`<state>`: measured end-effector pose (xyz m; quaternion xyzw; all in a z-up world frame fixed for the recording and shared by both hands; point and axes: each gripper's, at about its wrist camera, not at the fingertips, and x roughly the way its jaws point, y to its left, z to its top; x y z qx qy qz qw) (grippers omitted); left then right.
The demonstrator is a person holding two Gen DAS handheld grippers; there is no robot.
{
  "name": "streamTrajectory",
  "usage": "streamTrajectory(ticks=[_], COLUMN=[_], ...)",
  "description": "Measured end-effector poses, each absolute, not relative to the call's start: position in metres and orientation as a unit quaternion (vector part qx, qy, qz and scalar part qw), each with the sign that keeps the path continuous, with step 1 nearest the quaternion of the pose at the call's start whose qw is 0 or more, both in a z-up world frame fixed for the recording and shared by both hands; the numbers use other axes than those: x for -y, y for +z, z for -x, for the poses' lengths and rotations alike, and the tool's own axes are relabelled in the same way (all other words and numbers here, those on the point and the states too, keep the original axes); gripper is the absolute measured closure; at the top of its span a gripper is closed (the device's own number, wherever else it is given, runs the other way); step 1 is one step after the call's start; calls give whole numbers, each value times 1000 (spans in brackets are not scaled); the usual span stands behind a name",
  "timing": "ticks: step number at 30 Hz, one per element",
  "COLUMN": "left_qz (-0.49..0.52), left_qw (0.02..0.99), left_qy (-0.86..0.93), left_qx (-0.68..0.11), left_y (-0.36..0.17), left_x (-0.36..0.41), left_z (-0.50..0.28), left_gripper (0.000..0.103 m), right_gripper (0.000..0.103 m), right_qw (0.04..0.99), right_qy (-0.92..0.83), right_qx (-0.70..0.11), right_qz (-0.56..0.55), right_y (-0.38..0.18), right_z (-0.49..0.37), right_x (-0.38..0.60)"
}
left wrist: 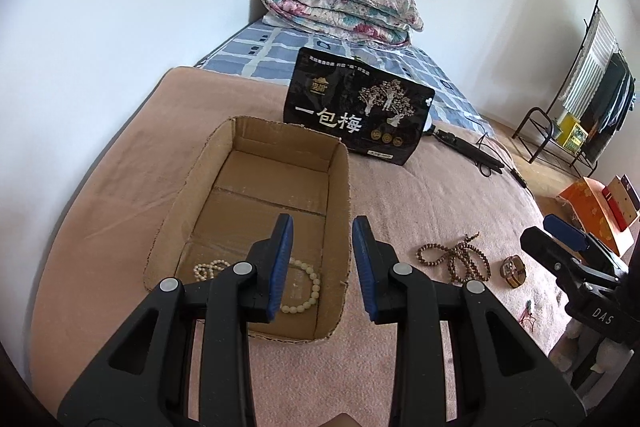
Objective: Organize jewelry
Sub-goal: 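Open the left tool over the box while the right tool releases the bracelet, then move the left tool to the brown prayer beads while the right tool approaches the red-strap watch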
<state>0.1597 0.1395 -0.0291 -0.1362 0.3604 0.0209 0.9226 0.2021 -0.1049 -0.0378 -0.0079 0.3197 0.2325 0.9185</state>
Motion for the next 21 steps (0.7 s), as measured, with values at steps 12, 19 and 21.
streamTrajectory(ticks=[12,19,21], left_qz=[134,122,119], left_qw=[921,916,915], left_qy=[-13,-38,-44], left_qx=[-365,-379,-384], left_y=[-33,-41,-44], left_x=[-86,-53,-45], left_z=[-179,-191,-194], left_gripper=[45,45,45], right_gripper=[1,0,0], right_qw=[932,934,934], right_qy=[180,150,139], right_qx=[-315,-325,-329], right_qz=[6,-14,-18], right_y=[-35,-38,-39], right_z=[-205,-213,-216], right_x=[180,230,243])
